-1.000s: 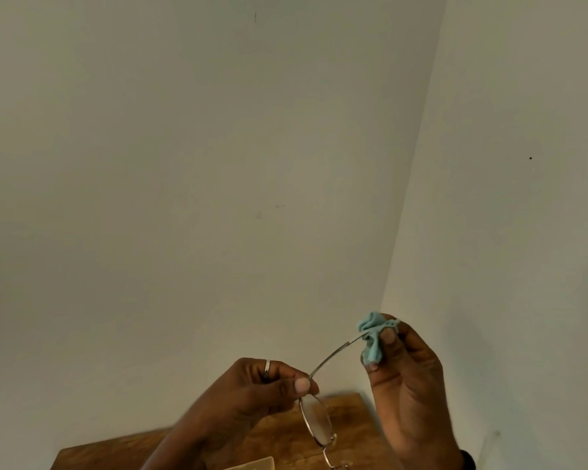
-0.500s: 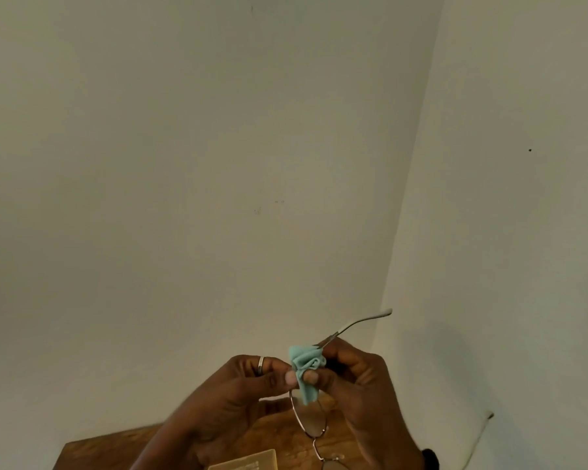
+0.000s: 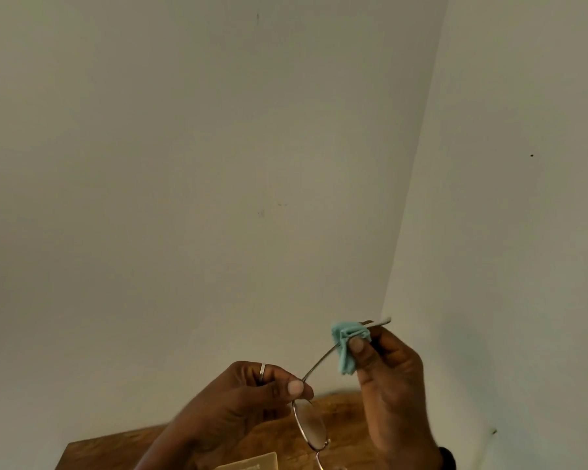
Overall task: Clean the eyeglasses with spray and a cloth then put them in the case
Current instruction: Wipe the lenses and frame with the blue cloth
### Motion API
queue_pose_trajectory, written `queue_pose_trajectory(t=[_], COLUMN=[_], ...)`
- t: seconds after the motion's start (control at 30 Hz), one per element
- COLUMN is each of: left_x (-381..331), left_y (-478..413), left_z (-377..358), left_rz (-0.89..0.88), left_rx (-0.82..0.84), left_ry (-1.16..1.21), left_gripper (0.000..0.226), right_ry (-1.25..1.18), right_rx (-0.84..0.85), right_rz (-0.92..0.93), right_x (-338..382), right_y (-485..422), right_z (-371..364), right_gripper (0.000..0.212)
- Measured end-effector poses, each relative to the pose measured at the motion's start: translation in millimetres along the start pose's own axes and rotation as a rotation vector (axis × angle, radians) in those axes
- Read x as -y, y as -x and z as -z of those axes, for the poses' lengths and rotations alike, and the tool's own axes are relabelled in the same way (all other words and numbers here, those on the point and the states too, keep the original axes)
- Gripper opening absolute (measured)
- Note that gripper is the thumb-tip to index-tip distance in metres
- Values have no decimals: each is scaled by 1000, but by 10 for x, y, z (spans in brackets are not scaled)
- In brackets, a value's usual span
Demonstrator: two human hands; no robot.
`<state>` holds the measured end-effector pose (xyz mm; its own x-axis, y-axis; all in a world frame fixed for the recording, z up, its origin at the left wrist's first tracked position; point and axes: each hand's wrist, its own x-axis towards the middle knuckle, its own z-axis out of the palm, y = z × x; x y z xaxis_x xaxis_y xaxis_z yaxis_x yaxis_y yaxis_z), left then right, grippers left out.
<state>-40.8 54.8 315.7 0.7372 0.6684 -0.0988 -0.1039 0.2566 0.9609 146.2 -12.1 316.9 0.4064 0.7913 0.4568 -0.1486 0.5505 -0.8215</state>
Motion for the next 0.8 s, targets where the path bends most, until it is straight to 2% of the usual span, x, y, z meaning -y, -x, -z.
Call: queue_pose_trajectory(t=[0.13,0.17,0.23,0.37,0.4,0.5,0.53,0.6,0.67,0.73,0.8], left_x=[2,-4,-22,-43,-48,-46,-45,-45,-41,-26,-8], left_y=[13,15,19,36,42,45,45,46,59,71,73], left_z=[3,8,10,36,41,37,25,11,0,-7,-10], left_rz=[4,0,-10,-25,-25,-11,-5,5,5,5,-6], left_rx=[-13,-18,-34,-79,-81,-76,-78,-71,-55,-45,-52], left_ry=[-6,-9,-22,-11,-8,11,22,28,22,10,-20], left_gripper=[42,42,44,59,57,34,25,15,14,23,38], right_ry=[-107,-156,-285,-374,-329,-71,56,238,282,265,233], right_rx=[-94,-126,-193,-297,-287,-151,-61,75,128,155,161], right_rz=[10,1,-20,-123,-133,-126,-104,-66,-33,-41,-58], right_x=[60,73,65,-142,-215,-271,-254,-211,-193,-183,-168], right_y=[-61,-63,-39,99,137,185,190,198,199,186,173], right_z=[73,78,90,112,112,56,44,-8,-55,-67,-85], right_gripper=[58,51,19,21,25,56,56,39,23,14,17])
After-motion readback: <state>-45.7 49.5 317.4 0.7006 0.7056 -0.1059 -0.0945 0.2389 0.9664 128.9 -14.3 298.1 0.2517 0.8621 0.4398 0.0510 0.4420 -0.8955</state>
